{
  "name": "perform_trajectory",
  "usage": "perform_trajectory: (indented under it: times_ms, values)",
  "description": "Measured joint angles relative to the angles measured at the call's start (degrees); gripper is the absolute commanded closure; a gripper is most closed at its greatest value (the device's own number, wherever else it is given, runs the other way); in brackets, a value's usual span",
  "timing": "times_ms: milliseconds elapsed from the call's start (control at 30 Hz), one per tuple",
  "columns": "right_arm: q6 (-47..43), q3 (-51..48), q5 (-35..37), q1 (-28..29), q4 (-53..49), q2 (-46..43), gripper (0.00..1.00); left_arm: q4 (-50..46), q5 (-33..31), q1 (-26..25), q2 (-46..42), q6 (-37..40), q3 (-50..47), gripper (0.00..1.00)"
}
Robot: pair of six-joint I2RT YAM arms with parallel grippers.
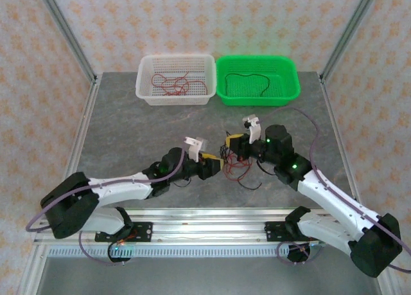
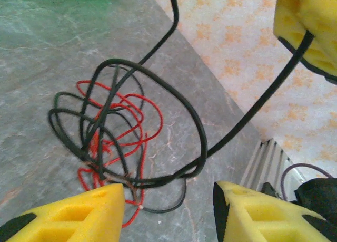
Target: Untangle the cables
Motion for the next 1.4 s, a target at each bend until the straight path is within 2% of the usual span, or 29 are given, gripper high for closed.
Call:
perform_trajectory:
  times_ms: [400,800,967,1100,1267,1400]
  values:
    - [0.3,-2.9,-1.0,0.0,1.7,-1.3,1.00,11.4,1.5,0.2,4.0,-4.2,0.7,0.53]
    - [1.5,-3.2,-1.4,0.0,2.9,-1.9,1.00,11.8,1.5,0.9,10.8,-4.7,5.0,0.58]
    - [2.1,-3.4,-1.8,0.0,3.2,-2.0,1.00,11.8,1.3,1.2,13.7,-4.8,7.5,0.65]
    - [2.2,-3.6,-1.8,0.0,3.1,-2.6,1.00,12.0,0.4,1.5,15.1,-5.2,8.2,0.74]
    - [2.4,-3.6,-1.6,0.0,3.1,-3.9,1.00,12.1,-1.2,2.2,15.6,-6.3,8.2,1.00]
    - [2.9,-3.5,0.8,0.0,2.1,-5.2,1.00,12.0,-3.6,2.4,15.8,-6.9,8.1,1.00]
